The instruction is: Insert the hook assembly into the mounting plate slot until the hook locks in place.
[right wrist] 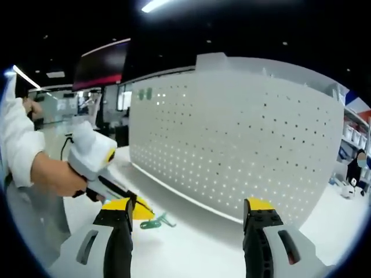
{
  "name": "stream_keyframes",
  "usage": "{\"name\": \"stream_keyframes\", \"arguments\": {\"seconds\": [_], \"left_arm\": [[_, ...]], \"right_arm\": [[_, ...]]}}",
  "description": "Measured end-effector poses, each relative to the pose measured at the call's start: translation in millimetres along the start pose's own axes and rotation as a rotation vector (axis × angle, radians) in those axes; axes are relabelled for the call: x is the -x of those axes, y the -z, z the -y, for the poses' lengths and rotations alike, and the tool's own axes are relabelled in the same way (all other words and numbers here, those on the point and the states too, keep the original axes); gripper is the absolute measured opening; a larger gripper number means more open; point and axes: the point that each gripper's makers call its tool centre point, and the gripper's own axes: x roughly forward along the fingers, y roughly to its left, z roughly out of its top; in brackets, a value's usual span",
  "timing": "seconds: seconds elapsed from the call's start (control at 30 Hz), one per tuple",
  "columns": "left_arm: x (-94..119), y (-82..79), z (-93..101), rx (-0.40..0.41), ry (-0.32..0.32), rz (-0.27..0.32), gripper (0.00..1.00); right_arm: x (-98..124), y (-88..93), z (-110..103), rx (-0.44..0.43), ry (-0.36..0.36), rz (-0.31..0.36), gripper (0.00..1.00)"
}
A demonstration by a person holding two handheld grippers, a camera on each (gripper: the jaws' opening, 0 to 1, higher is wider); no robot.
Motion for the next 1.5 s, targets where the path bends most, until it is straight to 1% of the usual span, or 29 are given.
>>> {"name": "stream_keyframes", "arguments": {"seconds": [0.03,0.07,0.13,0.2,0.27,0.3,0.37,0.47,0.53,0.57,0.6,0.63,0.7,0.73,0.77,0.83,0.9,0.97,1.03,1.07,1.1,1.17,1.2,1.23,1.27,1.3,1.33,1.4,1.5], "left_arm": [[7,-6.9,-2.5,-0.018,0.004,0.02,0.03],[9,-9.0,-3.3,-0.024,0.008,0.026,0.03],[22,-18.4,-6.7,-0.047,0.015,0.049,0.03],[35,-30.9,-3.4,-0.074,0.06,0.094,0.03],[48,-38.0,-9.3,-0.077,0.035,0.116,0.03],[54,-41.6,-9.2,-0.082,0.046,0.131,0.03],[67,-50.3,-7.9,-0.091,0.076,0.169,0.02],[89,-58.5,4.0,-0.172,0.179,0.204,0.02],[100,-57.5,9.3,-0.247,0.231,0.205,0.02],[106,-54.2,11.4,-0.286,0.262,0.191,0.02],[111,-52.4,13.0,-0.297,0.286,0.186,0.02],[118,-49.1,16.8,-0.323,0.332,0.175,0.02],[126,-45.9,21.1,-0.357,0.386,0.166,0.02],[133,-43.8,24.9,-0.37,0.422,0.159,0.02],[139,-44.0,27.1,-0.398,0.441,0.168,0.02],[146,-42.1,31.2,-0.401,0.47,0.164,0.02],[151,-36.3,33.6,-0.42,0.497,0.147,0.02],[157,-28.8,39.4,-0.434,0.531,0.121,0.02],[162,-22.7,46.6,-0.446,0.575,0.103,0.02],[164,-21.7,48.7,-0.451,0.583,0.101,0.02],[165,-21.0,50.6,-0.457,0.593,0.101,0.02],[169,-18.3,55.4,-0.462,0.627,0.089,0.02],[170,-17.7,57.0,-0.469,0.638,0.087,0.02],[172,-16.5,59.4,-0.475,0.657,0.08,0.02],[174,-15.8,61.1,-0.481,0.666,0.077,0.02],[175,-15.3,62.6,-0.481,0.677,0.073,0.02],[177,-15.2,63.9,-0.488,0.686,0.071,0.02],[181,-14.7,66.2,-0.488,0.71,0.067,0.02],[185,-12.4,69.8,-0.495,0.737,0.058,0.02]], "right_arm": [[0,-1.7,-2,0.001,-0.003,0.003,0.79],[-1,-4.6,-5,0.007,-0.008,0.007,0.79],[-2,-8.9,-9,0.014,-0.014,0.012,0.79],[-4,-14.8,-15,0.021,-0.023,0.02,0.78],[-6,-19.0,-22,0.03,-0.032,0.023,0.78],[-6,-22.2,-26,0.034,-0.041,0.028,0.78],[-8,-27.2,-35,0.043,-0.059,0.036,0.78],[-9,-32.6,-48,0.067,-0.089,0.047,0.75],[-9,-35.0,-58,0.08,-0.112,0.05,0.73],[-9,-35.8,-62,0.082,-0.123,0.051,0.73],[-9,-37.2,-70,0.087,-0.144,0.054,0.72],[-9,-37.4,-72,0.088,-0.15,0.054,0.72],[-9,-37.3,-88,0.097,-0.204,0.051,0.7],[-8,-34.5,-97,0.102,-0.238,0.037,0.7],[-8,-32.9,-103,0.114,-0.259,0.034,0.7],[-7,-25.8,-119,0.108,-0.325,0.01,0.67],[-6,-18.9,-131,0.105,-0.373,-0.014,0.66],[-5,-14.3,-142,0.125,-0.403,-0.028,0.66],[-2,-11.9,-156,0.131,-0.464,-0.037,0.64],[-2,-11.1,-159,0.136,-0.468,-0.044,0.62],[-1,-11.1,-166,0.147,-0.5,-0.044,0.61],[-1,-12.8,-173,0.168,-0.521,-0.04,0.55],[2,-13.1,-183,0.183,-0.571,-0.043,0.49],[2,-14.4,-184,0.182,-0.566,-0.042,0.46],[5,-15.1,-192,0.195,-0.609,-0.038,0.43],[7,-14.0,-196,0.196,-0.628,-0.048,0.39],[6,-14.1,-197,0.199,-0.624,-0.051,0.37],[10,-13.6,-204,0.204,-0.66,-0.056,0.31],[13,-15.3,-208,0.213,-0.673,-0.038,0.24]]}}
